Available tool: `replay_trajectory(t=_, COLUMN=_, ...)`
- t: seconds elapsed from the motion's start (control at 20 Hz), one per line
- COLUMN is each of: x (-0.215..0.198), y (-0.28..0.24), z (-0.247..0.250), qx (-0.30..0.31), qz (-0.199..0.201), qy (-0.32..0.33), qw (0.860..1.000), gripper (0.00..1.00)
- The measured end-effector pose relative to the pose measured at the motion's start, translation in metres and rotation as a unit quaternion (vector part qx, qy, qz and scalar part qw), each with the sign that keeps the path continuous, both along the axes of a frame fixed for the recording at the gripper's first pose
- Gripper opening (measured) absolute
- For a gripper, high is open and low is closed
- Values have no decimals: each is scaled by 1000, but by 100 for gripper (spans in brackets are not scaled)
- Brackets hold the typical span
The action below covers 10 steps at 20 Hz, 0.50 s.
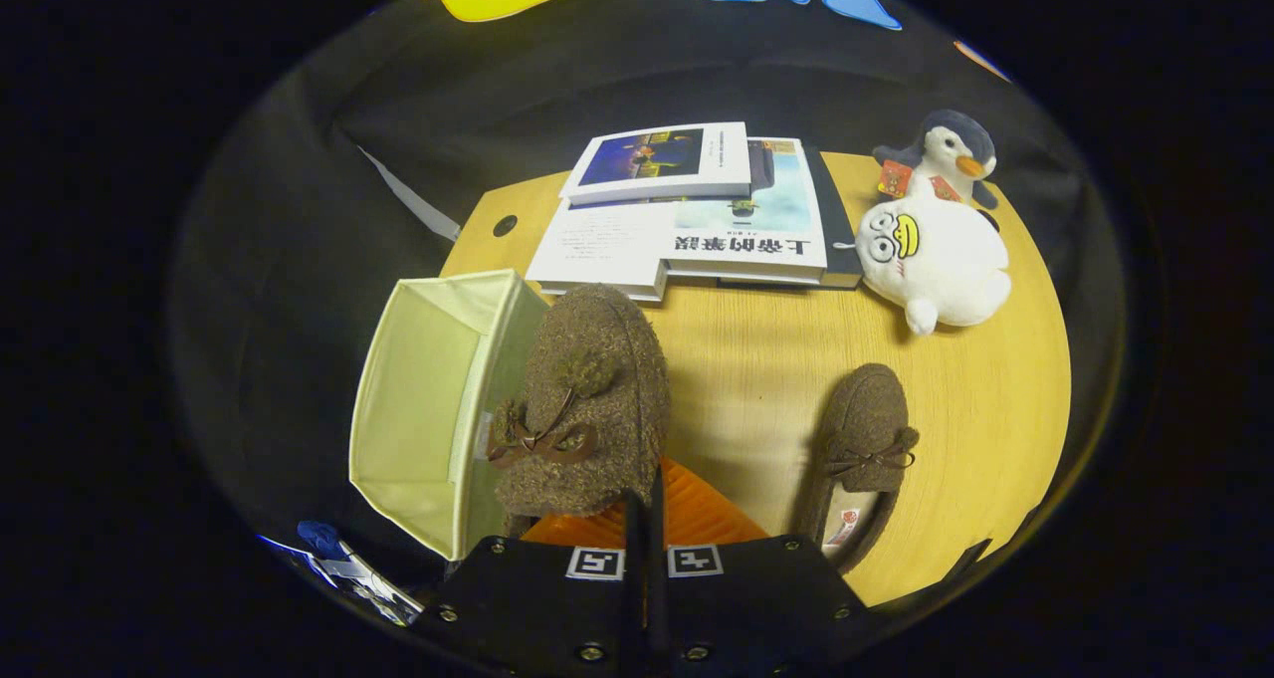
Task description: Open the storage box then place both shoes into the box .Put the left shoe in first, then the right shoe, with the right side of both shoes facing outward in a uniform manner.
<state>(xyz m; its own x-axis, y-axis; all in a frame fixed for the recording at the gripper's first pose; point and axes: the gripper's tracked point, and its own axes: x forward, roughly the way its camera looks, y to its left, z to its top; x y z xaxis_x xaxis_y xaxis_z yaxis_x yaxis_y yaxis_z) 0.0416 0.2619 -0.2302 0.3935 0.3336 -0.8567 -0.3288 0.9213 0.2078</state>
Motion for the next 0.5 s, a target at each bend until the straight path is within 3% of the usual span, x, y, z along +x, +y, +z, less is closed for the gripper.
replay_trajectory(t=0.5, x=-18, y=107, z=60, qx=56, qz=55, qy=9, qw=997, gripper=2)
